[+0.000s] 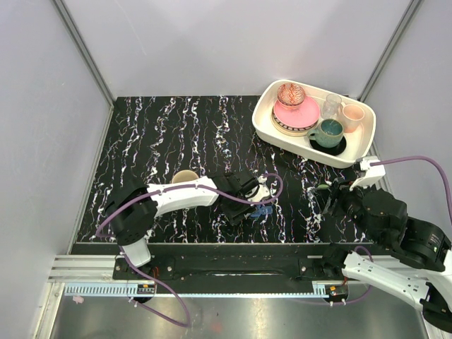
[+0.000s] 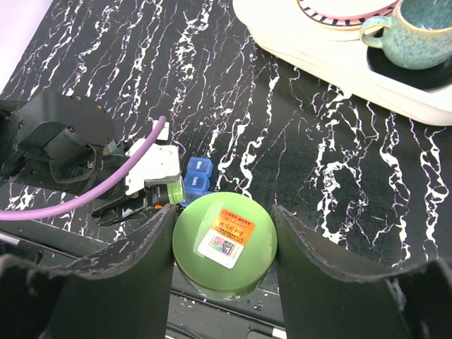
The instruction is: Sort the pills into containers
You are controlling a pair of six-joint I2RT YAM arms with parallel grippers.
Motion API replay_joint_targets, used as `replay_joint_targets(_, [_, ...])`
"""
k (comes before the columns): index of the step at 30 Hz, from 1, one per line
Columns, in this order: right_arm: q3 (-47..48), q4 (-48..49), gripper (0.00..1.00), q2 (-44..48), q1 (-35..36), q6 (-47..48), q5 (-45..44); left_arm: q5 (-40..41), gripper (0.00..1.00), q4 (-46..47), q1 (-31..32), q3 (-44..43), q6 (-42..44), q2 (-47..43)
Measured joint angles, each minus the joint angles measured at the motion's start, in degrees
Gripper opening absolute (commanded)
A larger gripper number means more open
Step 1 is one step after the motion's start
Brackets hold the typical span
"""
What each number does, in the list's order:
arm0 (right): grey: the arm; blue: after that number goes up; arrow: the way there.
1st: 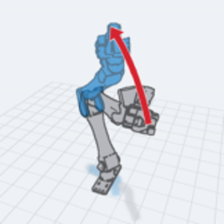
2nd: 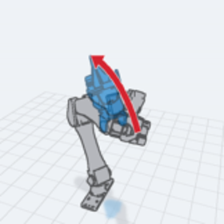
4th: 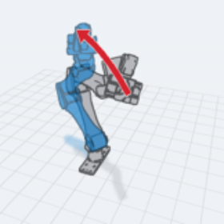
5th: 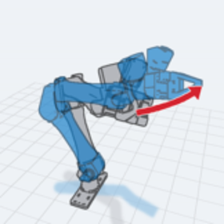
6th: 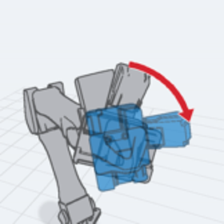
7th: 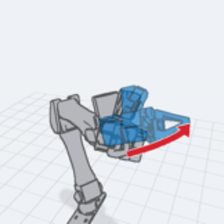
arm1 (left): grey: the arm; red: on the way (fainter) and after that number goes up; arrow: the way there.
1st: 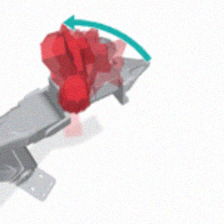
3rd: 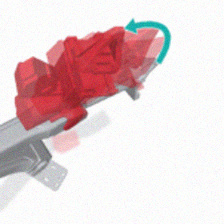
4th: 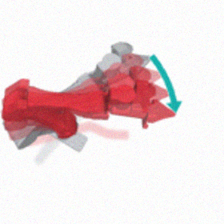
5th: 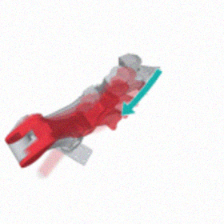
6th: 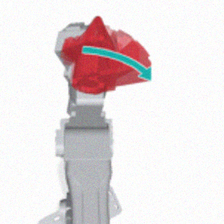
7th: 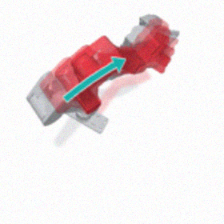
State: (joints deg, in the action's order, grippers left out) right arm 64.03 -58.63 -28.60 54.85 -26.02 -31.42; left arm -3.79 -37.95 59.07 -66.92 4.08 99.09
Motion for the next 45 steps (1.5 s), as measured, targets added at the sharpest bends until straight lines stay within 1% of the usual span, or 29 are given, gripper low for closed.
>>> replay_joint_targets(7, [0.0, 0.0, 0.02, 0.6, 0.0, 0.0, -1.1, -0.5, 0.0, -1.6, 0.2, -1.3, 0.2, 0.2])
replay_joint_targets(45, [0.0, -1.0, 0.03, 1.2, 0.0, -0.8, -1.1, -0.5, 0.0, -10.5, 0.6, -8.5, 0.6, 4.5])
